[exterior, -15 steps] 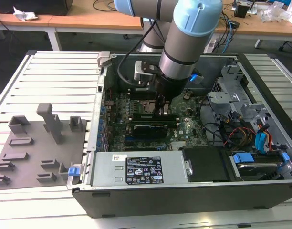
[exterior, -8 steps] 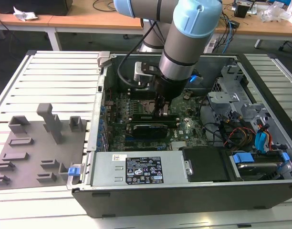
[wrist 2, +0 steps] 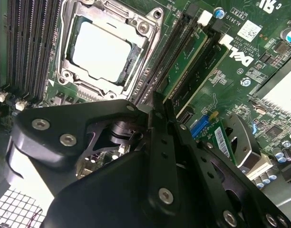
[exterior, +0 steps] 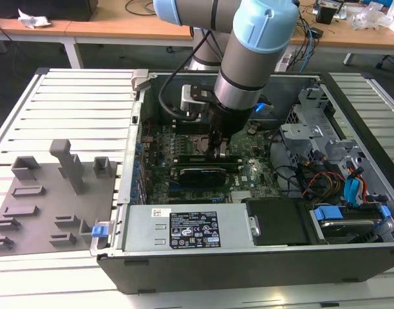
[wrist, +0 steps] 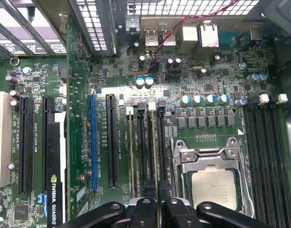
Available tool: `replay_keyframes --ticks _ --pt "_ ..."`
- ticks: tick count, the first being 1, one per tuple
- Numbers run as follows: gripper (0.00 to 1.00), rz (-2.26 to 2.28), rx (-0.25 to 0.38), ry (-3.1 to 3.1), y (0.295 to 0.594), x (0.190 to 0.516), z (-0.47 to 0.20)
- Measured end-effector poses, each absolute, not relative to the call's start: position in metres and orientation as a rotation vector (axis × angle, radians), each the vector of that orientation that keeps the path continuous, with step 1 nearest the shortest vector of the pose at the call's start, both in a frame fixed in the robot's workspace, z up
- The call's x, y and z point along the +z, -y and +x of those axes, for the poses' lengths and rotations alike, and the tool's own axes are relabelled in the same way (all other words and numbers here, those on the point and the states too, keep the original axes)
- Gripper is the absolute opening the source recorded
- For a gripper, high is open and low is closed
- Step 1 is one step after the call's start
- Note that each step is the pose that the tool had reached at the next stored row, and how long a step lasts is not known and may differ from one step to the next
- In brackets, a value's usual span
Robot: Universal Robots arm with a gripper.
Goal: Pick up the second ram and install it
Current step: 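Insert the second ram into the second slot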
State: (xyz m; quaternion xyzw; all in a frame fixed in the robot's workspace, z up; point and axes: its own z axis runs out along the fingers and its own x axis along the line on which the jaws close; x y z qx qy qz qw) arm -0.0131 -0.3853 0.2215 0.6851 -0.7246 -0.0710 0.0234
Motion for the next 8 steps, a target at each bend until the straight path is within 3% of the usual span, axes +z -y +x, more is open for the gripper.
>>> replay_keyframes --ticks 6,7,8 --pt "0.15 2.122 -0.221 2.243 0.3851 0.2207 -0.0130" --pt "0.21 2.121 -0.220 2.243 0.3852 0.2208 -0.0131" --pt "0.21 2.121 -0.220 2.243 0.3852 0.2244 -0.0131"
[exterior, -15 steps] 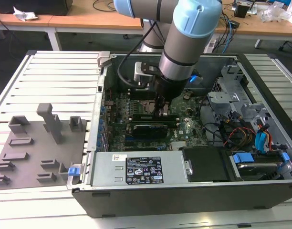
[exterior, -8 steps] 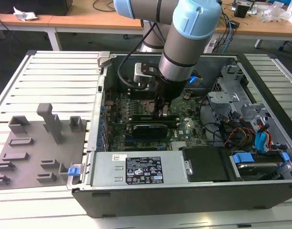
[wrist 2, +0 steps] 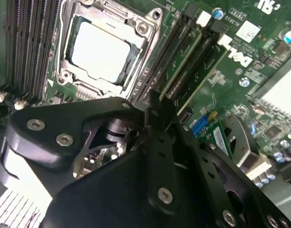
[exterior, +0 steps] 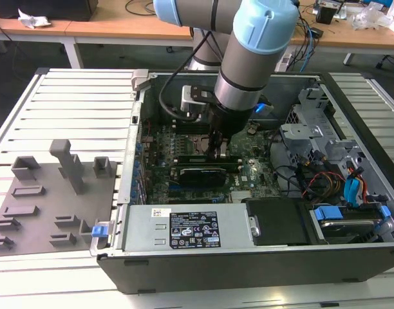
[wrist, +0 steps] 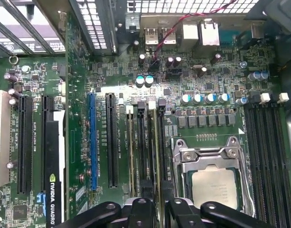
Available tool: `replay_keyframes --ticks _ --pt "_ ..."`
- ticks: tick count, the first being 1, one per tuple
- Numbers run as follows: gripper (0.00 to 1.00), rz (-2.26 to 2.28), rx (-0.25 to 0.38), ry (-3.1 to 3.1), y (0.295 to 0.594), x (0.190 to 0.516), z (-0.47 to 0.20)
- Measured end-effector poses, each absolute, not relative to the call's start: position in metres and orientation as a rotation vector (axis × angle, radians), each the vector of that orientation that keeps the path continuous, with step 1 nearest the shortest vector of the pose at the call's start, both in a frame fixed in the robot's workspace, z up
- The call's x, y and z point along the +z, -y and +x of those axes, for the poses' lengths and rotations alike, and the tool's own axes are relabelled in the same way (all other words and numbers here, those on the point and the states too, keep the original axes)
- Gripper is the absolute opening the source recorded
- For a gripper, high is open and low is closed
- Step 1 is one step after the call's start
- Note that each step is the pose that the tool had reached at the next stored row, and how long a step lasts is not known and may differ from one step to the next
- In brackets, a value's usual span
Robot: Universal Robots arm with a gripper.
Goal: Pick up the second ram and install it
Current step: 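Insert the second ram into the second slot, then press down the second ram until it locks into place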
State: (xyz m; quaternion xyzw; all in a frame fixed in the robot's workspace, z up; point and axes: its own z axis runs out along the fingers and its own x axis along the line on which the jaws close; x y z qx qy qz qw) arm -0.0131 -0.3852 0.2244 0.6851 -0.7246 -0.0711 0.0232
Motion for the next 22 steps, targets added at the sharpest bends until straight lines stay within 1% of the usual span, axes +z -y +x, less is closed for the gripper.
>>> replay_keyframes --ticks 3,4,5,6,14,15,16,17,22 --pt "0.21 2.117 -0.210 2.241 0.383 0.246 -0.013" --pt "0.20 2.113 -0.200 2.238 0.381 0.253 -0.013" --pt "0.11 2.107 -0.186 2.233 0.379 0.260 -0.013" --pt "0.11 2.102 -0.174 2.229 0.378 0.264 -0.013" --pt "0.11 2.102 -0.173 2.229 0.377 0.265 -0.013" --pt "0.11 2.107 -0.162 2.235 0.378 0.265 -0.013" --pt "0.11 2.136 -0.109 2.263 0.377 0.265 -0.013" --pt "0.11 2.141 -0.100 2.268 0.377 0.264 -0.013" --pt "0.11 2.141 -0.099 2.268 0.377 0.263 -0.008"
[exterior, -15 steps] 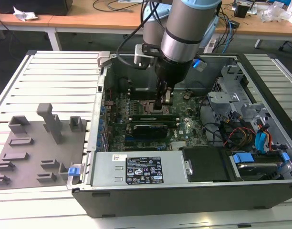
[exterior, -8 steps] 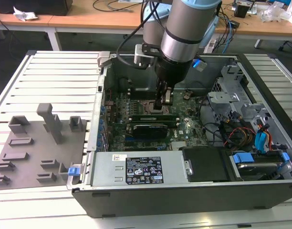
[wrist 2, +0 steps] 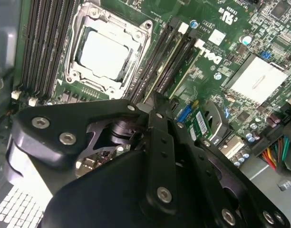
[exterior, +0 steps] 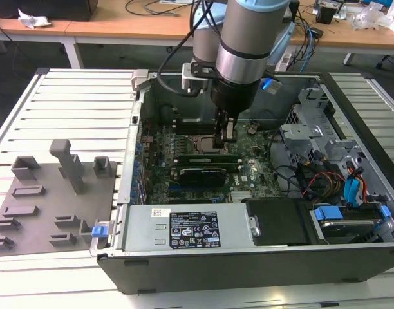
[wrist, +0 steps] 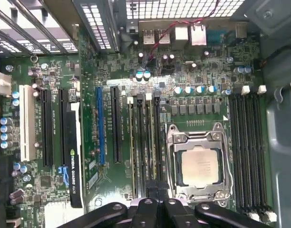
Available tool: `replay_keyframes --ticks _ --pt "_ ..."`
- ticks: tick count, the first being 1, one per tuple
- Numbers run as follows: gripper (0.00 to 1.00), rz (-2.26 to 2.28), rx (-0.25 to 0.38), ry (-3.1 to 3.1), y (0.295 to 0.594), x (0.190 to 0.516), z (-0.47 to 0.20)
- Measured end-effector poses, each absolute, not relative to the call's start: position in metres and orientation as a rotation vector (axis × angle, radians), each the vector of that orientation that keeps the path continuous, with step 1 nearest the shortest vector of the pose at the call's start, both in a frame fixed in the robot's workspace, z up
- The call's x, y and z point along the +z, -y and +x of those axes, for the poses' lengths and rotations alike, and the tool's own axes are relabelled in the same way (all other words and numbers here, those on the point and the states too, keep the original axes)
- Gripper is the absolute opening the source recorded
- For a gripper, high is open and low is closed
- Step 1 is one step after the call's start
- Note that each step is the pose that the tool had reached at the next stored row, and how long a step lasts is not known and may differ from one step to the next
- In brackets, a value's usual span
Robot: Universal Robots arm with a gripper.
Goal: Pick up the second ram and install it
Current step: 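Press down the second ram until it locks into place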
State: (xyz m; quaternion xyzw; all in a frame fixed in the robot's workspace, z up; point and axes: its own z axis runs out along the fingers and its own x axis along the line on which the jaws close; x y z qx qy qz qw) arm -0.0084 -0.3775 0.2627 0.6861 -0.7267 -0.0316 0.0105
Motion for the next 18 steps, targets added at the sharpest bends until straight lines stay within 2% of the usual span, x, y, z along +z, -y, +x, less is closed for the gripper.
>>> replay_keyframes --ticks 3,7,18 --pt "0.11 2.138 -0.105 2.264 0.374 0.248 0.025" --pt "0.11 2.145 -0.103 2.256 0.374 0.228 0.026" --pt "0.11 2.155 -0.085 2.267 0.374 0.232 -0.002"
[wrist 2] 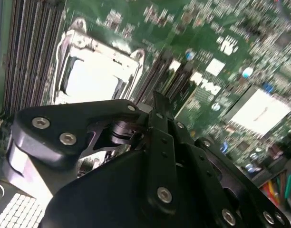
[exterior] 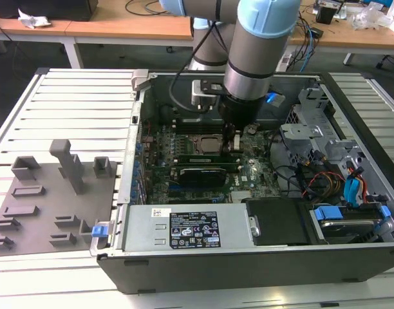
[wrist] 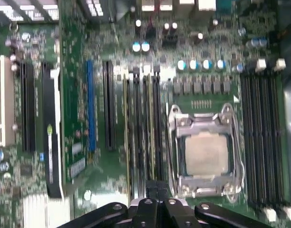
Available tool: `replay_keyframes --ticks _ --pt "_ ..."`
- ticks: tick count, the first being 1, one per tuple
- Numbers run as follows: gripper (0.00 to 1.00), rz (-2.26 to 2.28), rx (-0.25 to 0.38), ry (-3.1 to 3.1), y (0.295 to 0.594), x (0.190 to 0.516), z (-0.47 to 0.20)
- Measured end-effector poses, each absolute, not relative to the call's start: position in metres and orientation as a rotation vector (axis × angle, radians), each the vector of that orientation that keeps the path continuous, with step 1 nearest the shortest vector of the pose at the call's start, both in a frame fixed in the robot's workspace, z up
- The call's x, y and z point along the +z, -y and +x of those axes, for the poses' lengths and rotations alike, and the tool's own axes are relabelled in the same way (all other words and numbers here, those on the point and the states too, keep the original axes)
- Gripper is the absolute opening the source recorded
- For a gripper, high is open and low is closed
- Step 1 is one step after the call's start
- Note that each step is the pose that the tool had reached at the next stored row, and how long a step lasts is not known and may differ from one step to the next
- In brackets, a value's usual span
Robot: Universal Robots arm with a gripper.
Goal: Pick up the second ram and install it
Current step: 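Press down the second ram until it locks into place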
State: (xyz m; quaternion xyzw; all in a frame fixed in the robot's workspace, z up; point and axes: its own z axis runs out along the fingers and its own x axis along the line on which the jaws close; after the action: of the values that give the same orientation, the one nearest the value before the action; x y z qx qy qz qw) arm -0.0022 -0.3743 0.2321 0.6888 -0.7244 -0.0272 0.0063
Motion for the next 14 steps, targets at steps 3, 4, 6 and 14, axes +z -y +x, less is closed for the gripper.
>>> replay_keyframes --ticks 3,4,6,14 --pt "0.11 2.157 -0.082 2.268 0.374 0.232 -0.020" --pt "0.11 2.158 -0.080 2.269 0.374 0.232 -0.028" --pt "0.11 2.159 -0.079 2.270 0.374 0.232 -0.038" --pt "0.11 2.161 -0.074 2.272 0.370 0.227 -0.077"
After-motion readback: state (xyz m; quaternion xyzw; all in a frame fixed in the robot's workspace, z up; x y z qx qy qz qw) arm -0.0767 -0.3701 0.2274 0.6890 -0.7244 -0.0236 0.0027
